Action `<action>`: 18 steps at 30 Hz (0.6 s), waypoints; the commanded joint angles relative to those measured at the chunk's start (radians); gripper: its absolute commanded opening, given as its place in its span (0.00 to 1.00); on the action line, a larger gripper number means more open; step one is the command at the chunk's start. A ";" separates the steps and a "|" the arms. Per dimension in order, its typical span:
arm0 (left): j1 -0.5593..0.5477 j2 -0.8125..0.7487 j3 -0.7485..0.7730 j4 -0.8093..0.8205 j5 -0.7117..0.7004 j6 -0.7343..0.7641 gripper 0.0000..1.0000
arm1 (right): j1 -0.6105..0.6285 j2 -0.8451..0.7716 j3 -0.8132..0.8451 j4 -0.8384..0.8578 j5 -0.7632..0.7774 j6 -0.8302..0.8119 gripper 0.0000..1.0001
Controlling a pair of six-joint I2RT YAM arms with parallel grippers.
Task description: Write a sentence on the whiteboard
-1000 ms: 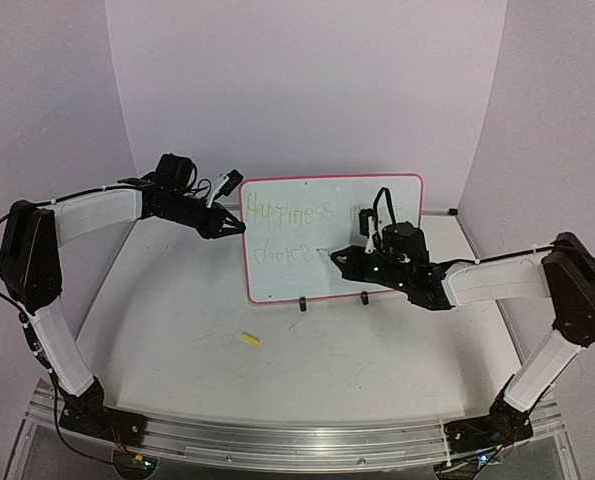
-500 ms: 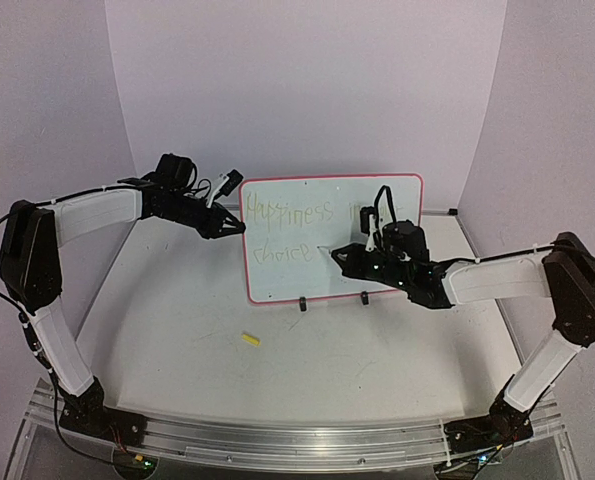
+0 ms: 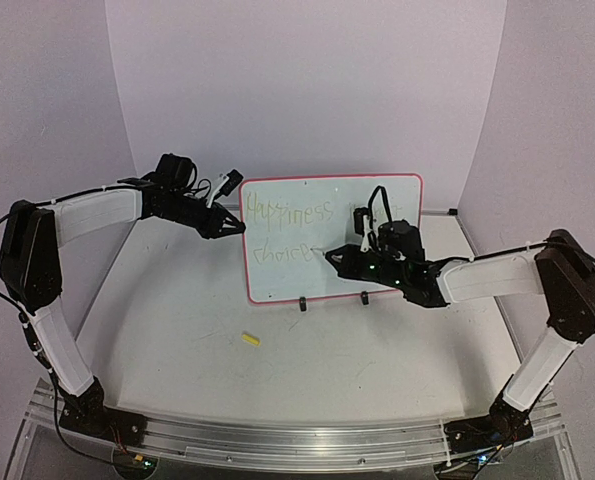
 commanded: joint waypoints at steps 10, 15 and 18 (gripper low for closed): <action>-0.013 -0.044 0.009 0.010 0.013 0.030 0.00 | -0.010 -0.006 -0.015 0.022 0.046 0.018 0.00; -0.013 -0.045 0.009 0.010 0.014 0.029 0.00 | -0.010 -0.007 -0.018 0.015 0.045 0.018 0.00; -0.013 -0.044 0.009 0.010 0.015 0.029 0.00 | -0.010 -0.011 -0.022 0.012 0.049 0.019 0.00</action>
